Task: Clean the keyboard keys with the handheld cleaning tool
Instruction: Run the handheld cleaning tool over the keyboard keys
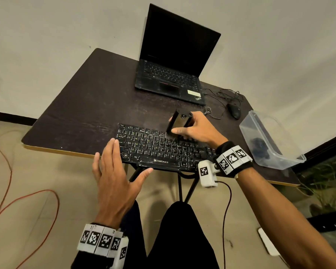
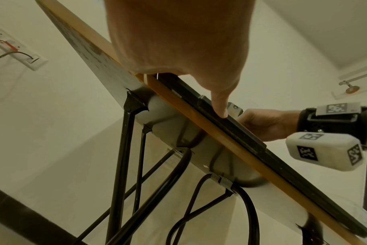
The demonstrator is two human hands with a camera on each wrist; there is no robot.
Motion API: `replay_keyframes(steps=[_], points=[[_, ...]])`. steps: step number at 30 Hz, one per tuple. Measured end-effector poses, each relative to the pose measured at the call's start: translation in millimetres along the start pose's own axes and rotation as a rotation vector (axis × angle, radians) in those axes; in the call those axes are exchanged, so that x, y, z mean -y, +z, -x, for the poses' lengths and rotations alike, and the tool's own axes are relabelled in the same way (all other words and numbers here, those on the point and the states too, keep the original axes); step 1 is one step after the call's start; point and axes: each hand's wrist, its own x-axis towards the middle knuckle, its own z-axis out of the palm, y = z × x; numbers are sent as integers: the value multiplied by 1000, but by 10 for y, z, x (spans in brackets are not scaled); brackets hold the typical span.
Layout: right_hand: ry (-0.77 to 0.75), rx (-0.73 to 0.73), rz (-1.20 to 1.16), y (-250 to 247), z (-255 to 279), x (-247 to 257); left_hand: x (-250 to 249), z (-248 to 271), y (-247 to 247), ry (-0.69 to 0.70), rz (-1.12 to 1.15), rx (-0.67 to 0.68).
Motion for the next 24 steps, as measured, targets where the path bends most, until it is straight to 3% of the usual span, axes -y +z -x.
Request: replay_keyframes(steps=[2, 5, 9, 12, 16, 20, 24], points=[[-16, -18, 33, -25, -21, 3, -1, -1, -1, 2, -1, 1], [-53, 75, 66, -23, -3, 17, 6, -3, 1, 7, 2, -4], [-60, -2, 131, -63, -38, -17, 1, -2, 1, 5, 2, -3], [-82, 85, 95, -31, -17, -12, 9, -4, 6, 7, 0, -9], [-62, -11, 93, -47, -36, -36, 17, -8, 7, 11, -17, 1], [-71, 71, 58, -2, -23, -27, 29, -6, 14, 13, -14, -1], [-32, -48, 76, -23, -71, -68, 17, -6, 4, 16, -7, 2]])
